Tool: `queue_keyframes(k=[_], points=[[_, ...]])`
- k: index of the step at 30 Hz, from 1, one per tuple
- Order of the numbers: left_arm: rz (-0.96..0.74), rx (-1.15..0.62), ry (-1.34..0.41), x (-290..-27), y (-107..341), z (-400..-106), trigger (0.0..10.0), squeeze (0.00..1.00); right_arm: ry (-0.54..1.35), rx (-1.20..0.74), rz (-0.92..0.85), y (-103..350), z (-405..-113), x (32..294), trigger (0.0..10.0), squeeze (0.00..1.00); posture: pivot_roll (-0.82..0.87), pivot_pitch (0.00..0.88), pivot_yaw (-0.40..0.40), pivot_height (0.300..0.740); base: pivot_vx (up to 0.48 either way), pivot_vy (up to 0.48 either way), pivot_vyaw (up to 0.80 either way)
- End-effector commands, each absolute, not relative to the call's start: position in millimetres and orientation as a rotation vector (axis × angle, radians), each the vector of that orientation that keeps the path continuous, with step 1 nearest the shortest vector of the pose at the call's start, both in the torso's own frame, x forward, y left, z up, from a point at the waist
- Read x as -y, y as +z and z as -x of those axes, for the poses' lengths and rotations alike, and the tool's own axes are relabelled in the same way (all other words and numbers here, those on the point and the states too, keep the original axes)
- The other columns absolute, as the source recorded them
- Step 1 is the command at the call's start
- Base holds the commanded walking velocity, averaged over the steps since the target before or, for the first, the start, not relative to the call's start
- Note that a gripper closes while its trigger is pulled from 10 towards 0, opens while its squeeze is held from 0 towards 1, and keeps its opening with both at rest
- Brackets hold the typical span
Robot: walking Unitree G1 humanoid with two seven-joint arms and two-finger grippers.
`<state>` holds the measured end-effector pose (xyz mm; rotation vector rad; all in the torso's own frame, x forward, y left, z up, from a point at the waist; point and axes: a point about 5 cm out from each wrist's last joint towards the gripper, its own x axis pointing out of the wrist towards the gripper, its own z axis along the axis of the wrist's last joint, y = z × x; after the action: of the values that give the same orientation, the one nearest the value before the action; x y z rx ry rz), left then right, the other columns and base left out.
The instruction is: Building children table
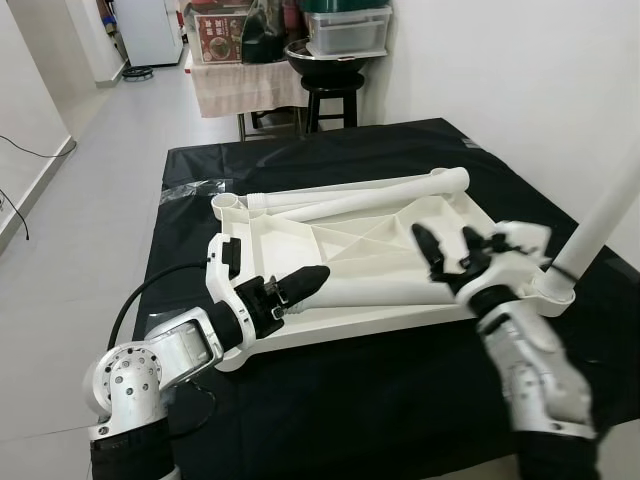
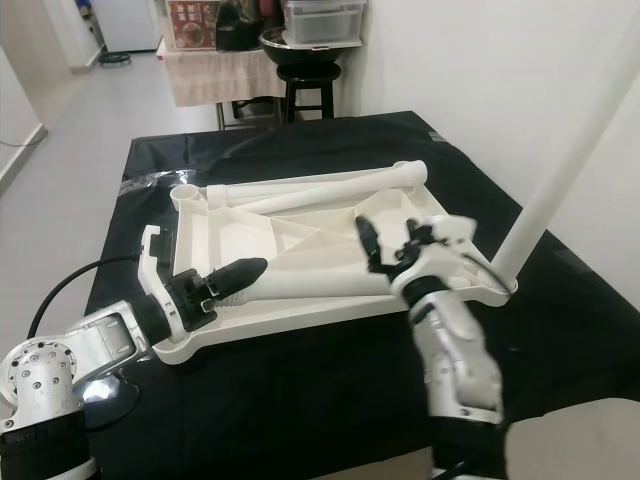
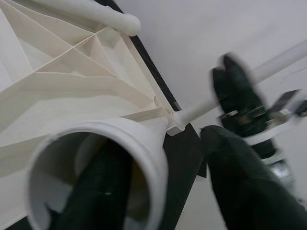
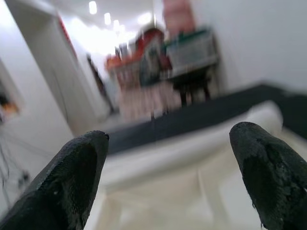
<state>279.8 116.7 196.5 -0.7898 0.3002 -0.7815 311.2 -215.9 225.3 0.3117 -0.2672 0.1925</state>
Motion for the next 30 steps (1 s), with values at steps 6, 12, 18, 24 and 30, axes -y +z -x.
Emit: queue_keyframes(k=[6, 12, 18, 24, 30], points=[[0.813, -0.356, -0.841, -106, 190, -277, 0.0, 0.00, 0.283, 0.343, -0.400, 252, -305, 213, 10.0, 0.00, -0.07, 0.037, 0.002, 0.740, 0.000, 0.000, 0.00], [0.810, -0.403, -0.815, -110, 181, -273, 0.0, 0.00, 0.312, 0.325, -0.417, 250, -308, 201, 10.0, 0.00, -0.06, 0.039, -0.004, 0.740, 0.000, 0.000, 0.00], [0.794, -0.349, -0.827, -120, 190, -268, 0.0, 0.00, 0.349, 0.322, -0.449, 252, -307, 195, 10.0, 0.00, -0.05, 0.041, -0.002, 0.740, 0.000, 0.000, 0.00], [0.755, -0.201, -0.887, -134, 218, -264, 0.0, 0.00, 0.414, 0.341, -0.544, 260, -302, 192, 10.0, 0.00, -0.05, 0.041, 0.001, 0.740, 0.000, 0.000, 0.00], [0.691, -0.062, -0.909, -153, 248, -259, 0.0, 0.00, 0.492, 0.373, -0.594, 267, -296, 187, 10.0, 0.00, -0.04, 0.042, -0.002, 0.740, 0.000, 0.000, 0.00]])
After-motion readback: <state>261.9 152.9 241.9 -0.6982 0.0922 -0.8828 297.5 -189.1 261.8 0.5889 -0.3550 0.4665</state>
